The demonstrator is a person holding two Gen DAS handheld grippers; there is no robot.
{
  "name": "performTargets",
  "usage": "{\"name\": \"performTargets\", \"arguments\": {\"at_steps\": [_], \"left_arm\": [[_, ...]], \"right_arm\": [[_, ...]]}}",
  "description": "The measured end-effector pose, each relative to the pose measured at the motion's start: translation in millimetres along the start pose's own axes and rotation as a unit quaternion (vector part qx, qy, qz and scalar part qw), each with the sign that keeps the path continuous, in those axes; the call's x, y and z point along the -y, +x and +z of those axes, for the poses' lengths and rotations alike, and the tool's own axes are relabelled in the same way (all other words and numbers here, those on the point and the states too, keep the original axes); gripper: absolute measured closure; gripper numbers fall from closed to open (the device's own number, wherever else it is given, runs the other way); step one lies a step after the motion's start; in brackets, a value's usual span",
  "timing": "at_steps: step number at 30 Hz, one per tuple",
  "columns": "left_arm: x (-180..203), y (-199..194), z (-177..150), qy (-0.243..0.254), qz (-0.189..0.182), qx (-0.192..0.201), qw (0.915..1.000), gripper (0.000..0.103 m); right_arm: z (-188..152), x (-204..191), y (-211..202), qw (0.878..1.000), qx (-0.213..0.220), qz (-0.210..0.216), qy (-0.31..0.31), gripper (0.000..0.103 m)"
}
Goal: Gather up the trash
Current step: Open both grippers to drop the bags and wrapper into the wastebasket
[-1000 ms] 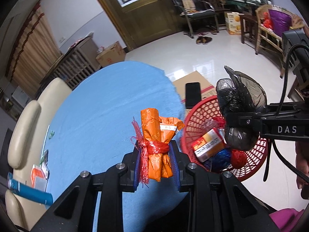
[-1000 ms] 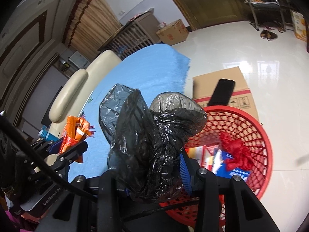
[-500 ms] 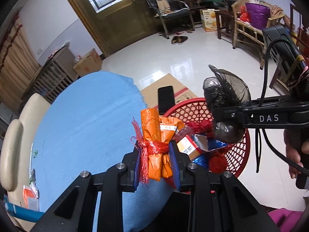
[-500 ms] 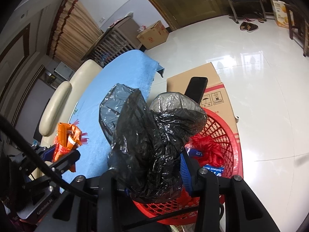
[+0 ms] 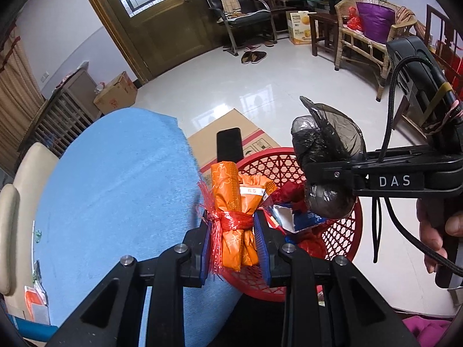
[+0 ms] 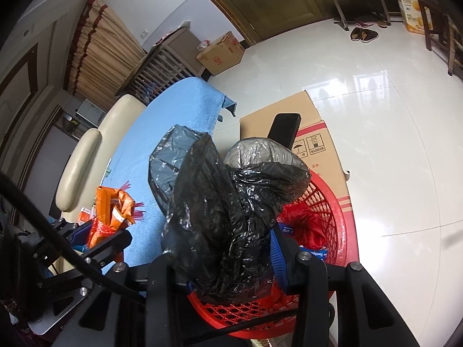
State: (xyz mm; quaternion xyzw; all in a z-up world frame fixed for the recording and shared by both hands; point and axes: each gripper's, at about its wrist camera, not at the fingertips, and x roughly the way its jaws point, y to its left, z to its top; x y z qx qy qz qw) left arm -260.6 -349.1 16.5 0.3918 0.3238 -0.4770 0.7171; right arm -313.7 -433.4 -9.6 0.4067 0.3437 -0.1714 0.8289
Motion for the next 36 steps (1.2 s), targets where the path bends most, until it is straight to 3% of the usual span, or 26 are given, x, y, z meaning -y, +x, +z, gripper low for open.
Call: {"name": "performTargets", "arguments": {"at_steps": [12, 14, 16, 18, 24, 28, 36], "left_arm": [[3.8, 10.8, -1.0, -0.004, -0.03, -0.002, 0.9995, 0.073], [4.7, 11.1, -1.5, -0.003, -0.029, -0.001, 0.9996, 0.066], [5.1, 9.7, -2.2, -0.003, -0.025, 0.003, 0.9997, 0.047], [4.5, 6.4, -2.5, -0.004, -0.018, 0.013, 0.9997, 0.041], [-3.6, -4.2, -3.9, -0.014, 0.01, 0.027, 0.9995, 0.039], [-14.5, -17.2, -8.8, -0.025, 0.04, 0.042, 0.998, 0.034], [-55.6, -48.7, -29.4, -0.077, 0.119, 0.061, 0.988, 0.031]], "right_arm": [[-2.5, 11.3, -8.1, 1.0, -0.003, -0.002, 0.01, 0.059], [-2.4, 12.0, -7.0, 1.0, -0.003, -0.003, 0.01, 0.059], [-2.3, 12.0, -5.3, 1.0, -0.006, -0.003, 0.01, 0.058], [-2.4, 11.8, -3.5, 1.0, -0.009, -0.003, 0.01, 0.058], [-2.2, 10.8, 0.2, 1.0, -0.018, -0.002, 0.009, 0.049], [-3.0, 4.8, -0.4, 1.0, -0.019, 0.004, 0.002, 0.049], [-0.8, -32.2, -4.4, 0.999, -0.012, 0.007, -0.045, 0.049]]}}
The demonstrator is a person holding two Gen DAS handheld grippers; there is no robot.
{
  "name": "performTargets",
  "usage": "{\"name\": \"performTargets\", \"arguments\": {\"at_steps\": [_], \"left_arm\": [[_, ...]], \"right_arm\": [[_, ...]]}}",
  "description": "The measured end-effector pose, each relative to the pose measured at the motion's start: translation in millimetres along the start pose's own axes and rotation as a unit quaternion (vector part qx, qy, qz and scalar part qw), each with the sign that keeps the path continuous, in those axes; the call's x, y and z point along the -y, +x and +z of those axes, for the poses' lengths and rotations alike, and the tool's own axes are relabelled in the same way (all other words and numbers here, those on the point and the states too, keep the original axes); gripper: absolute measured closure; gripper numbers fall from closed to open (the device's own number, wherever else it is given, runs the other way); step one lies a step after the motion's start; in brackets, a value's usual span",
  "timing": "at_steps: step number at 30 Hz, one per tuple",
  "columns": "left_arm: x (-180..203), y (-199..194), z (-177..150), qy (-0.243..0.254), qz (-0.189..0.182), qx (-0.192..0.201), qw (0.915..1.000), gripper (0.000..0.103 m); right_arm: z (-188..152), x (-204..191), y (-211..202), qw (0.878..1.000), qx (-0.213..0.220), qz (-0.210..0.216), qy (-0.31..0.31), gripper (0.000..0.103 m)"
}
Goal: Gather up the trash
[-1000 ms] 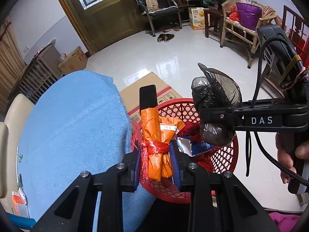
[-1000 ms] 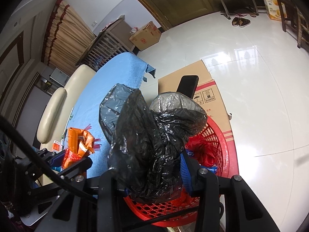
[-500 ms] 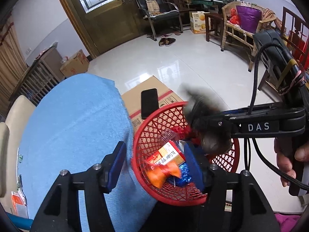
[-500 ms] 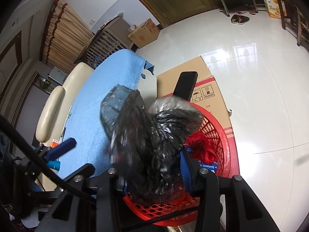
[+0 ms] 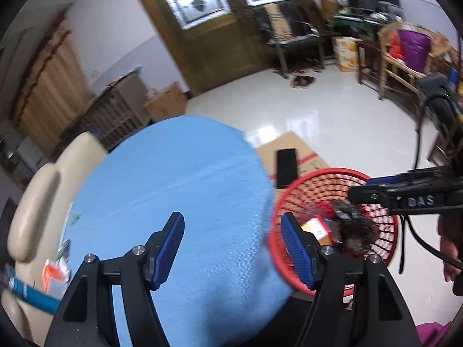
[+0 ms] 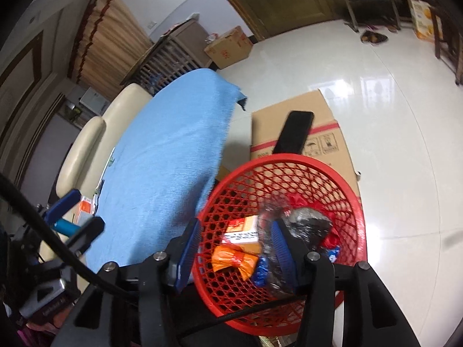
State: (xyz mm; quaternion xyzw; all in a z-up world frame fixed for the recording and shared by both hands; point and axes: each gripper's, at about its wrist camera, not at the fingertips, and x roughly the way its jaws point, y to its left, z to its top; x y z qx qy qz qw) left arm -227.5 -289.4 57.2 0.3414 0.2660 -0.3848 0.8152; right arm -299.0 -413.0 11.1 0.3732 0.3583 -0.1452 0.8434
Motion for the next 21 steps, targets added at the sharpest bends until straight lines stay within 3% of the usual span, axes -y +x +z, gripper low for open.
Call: {"name": "performTargets", "arguments": {"at_steps": [2, 5, 11, 15, 21], "left_arm": [[-22.0, -7.1, -5.0, -0.028, 0.024, 0.002, 0.9993, 0.025], [-49.8, -18.1, -13.9, -0.059, 0.066, 0.01, 0.996, 0.025], [-106.4, -43.5, -36.6, -0.126, 0.146, 0.022, 0.9811, 0.023], [-138.1, -54.4, -53.2, -0.167, 0.169, 0.023, 0.9711, 0.023], [-179.9, -67.8, -76.3, -0.222, 0.19, 0.021, 0.9561, 0.023]], "right_arm": [[2.3, -19.6, -2.4, 1.0, 0.008, -0.002, -0.027, 0.049], [6.4, -54.7, -7.0, 0.997, 0.023, -0.006, -0.076, 0.049], [2.3, -133.6, -10.9, 0.982, 0.051, -0.012, -0.18, 0.048], [-4.7, -181.1, -11.0, 0.97, 0.072, -0.008, -0.232, 0.047], [-13.8, -236.9, -7.7, 0.961, 0.098, -0.011, -0.257, 0.047]]}}
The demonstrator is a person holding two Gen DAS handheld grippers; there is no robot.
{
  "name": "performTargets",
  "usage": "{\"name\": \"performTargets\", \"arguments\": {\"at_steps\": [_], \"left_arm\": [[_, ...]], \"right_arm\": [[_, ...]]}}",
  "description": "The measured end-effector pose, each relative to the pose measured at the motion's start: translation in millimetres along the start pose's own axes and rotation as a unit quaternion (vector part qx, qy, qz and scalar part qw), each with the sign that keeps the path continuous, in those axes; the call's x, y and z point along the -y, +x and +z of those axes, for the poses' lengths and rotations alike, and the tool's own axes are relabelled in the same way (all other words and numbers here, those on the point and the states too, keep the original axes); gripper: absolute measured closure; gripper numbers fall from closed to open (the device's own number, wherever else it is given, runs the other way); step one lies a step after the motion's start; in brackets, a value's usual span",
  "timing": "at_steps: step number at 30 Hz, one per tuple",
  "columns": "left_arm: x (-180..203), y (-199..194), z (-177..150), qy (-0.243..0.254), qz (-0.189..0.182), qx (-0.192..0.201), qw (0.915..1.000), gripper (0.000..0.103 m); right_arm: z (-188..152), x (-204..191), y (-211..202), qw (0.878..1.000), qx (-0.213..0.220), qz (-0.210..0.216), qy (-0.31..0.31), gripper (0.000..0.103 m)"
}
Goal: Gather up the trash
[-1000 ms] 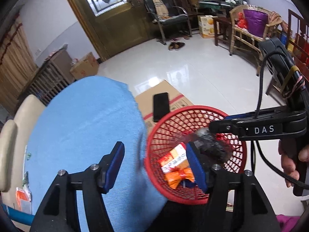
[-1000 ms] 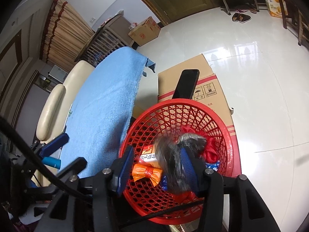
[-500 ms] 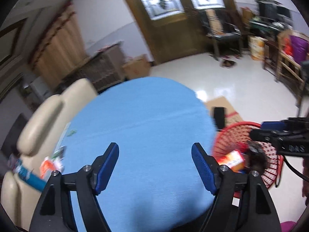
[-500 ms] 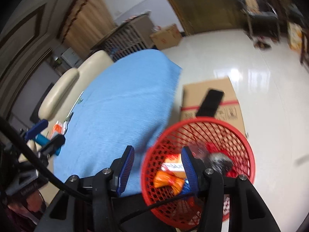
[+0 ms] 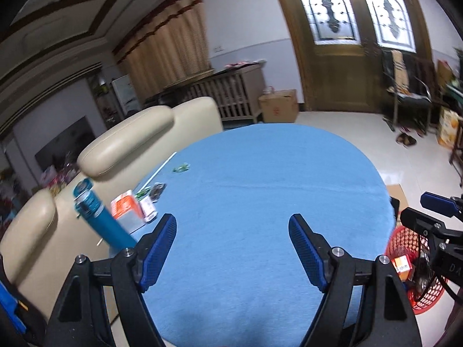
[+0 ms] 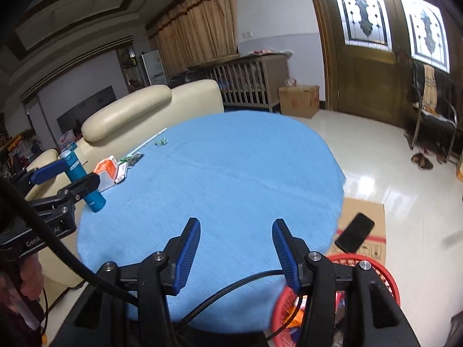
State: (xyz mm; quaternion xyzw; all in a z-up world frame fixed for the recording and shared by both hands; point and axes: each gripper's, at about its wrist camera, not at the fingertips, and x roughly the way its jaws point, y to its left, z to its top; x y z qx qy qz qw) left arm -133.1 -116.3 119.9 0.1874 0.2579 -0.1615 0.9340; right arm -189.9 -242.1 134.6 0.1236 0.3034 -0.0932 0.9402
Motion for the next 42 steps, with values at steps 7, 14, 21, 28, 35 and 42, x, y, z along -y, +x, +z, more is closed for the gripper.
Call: {"name": "performTargets", "arguments": {"at_steps": [7, 14, 21, 28, 35, 42], "left_arm": [[-28.3, -5.8, -9.0, -0.031, 0.02, 0.005, 0.9993, 0.022], [-53.4, -13.5, -17.2, -0.051, 0.025, 0.013, 0.9983, 0.022], [-79.3, -16.5, -27.9, -0.075, 0.028, 0.013, 0.9967, 0.022], [-97.6, -13.5, -35.2, -0.086, 0.035, 0.012, 0.9956, 0.022], [-111.3, -10.7, -43.2, -0.093, 0.039, 0.01, 0.9949, 0.022], [-122.3, -9.6, -53.2, -0.099, 0.047, 0.006, 0.9939, 0.022]], "right_arm": [[-1.0, -57.9, -4.1, 0.999, 0.009, 0.003, -0.04, 0.046], [0.7, -94.3, 0.1, 0.998, 0.001, 0.021, -0.066, 0.046], [3.7, -117.3, 1.0, 0.996, 0.003, 0.024, -0.081, 0.046], [5.0, -133.3, 7.1, 0.996, 0.0, 0.024, -0.089, 0.046], [5.8, -145.4, 11.3, 0.995, -0.004, 0.024, -0.095, 0.046], [4.3, -157.8, 16.7, 0.995, -0.01, 0.029, -0.099, 0.046]]}}
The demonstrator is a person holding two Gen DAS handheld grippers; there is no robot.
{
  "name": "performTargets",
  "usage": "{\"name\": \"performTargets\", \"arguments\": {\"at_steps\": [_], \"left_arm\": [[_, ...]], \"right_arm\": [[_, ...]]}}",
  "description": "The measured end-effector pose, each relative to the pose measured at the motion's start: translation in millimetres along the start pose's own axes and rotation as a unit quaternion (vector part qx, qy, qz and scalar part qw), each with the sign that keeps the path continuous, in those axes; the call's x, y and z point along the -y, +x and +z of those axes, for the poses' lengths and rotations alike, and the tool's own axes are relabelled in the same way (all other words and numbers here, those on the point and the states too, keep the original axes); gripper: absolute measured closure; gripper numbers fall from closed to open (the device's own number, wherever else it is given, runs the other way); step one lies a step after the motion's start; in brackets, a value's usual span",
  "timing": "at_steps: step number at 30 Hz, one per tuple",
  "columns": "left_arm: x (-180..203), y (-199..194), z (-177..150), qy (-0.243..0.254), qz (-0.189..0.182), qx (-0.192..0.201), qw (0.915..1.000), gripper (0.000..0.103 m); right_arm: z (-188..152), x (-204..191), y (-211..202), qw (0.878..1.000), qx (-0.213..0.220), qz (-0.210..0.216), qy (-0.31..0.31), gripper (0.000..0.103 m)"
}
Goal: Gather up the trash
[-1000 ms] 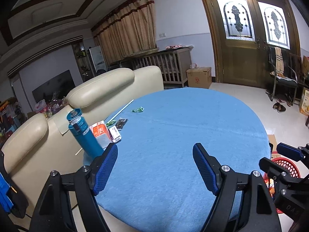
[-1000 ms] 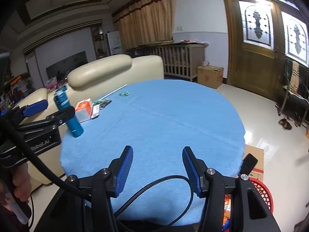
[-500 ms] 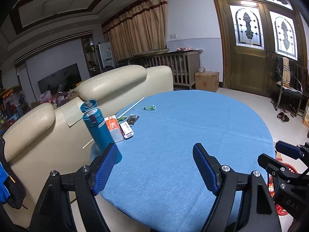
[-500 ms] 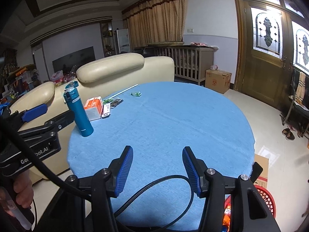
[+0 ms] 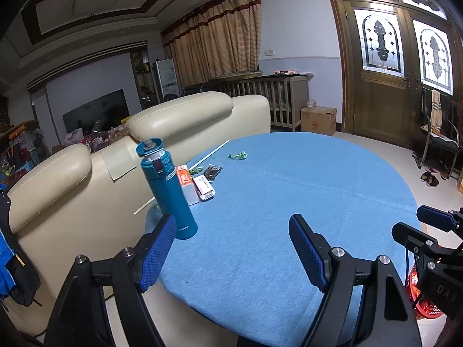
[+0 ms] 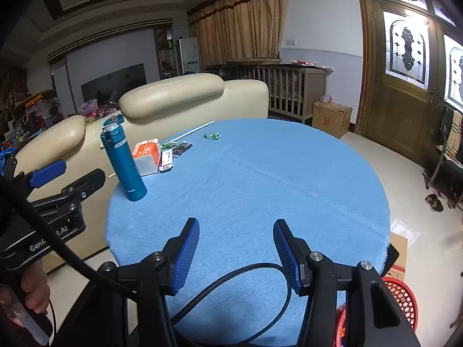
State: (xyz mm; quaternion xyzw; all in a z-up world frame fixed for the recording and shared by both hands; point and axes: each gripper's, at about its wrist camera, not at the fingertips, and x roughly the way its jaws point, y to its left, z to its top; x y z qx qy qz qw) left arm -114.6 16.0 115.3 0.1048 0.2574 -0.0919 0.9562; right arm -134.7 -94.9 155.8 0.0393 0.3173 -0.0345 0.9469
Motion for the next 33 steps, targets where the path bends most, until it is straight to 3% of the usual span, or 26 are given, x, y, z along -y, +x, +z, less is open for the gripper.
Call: {"name": "performTargets", "arguments": {"at_steps": [24, 32, 33], "left_arm": [[-8.9, 8.3, -13.2, -0.001, 0.019, -0.014, 0.9997, 0.022], [5.5, 36.6, -10.1, 0.013, -0.009, -0.038, 0.9991, 0.022], [7.3, 42.3, -10.2, 0.011, -0.017, -0.044, 0.9988, 0.022]], "right_arm": [[-2.2, -6.4, 25.6, 1.0, -0.013, 0.002, 0.005, 0.046], [-3.7, 15.2, 54.7, 0.999, -0.027, -0.005, 0.023, 0.045], [-5.3, 20.8, 62.1, 0.999, -0.03, -0.011, 0.027, 0.04]]}}
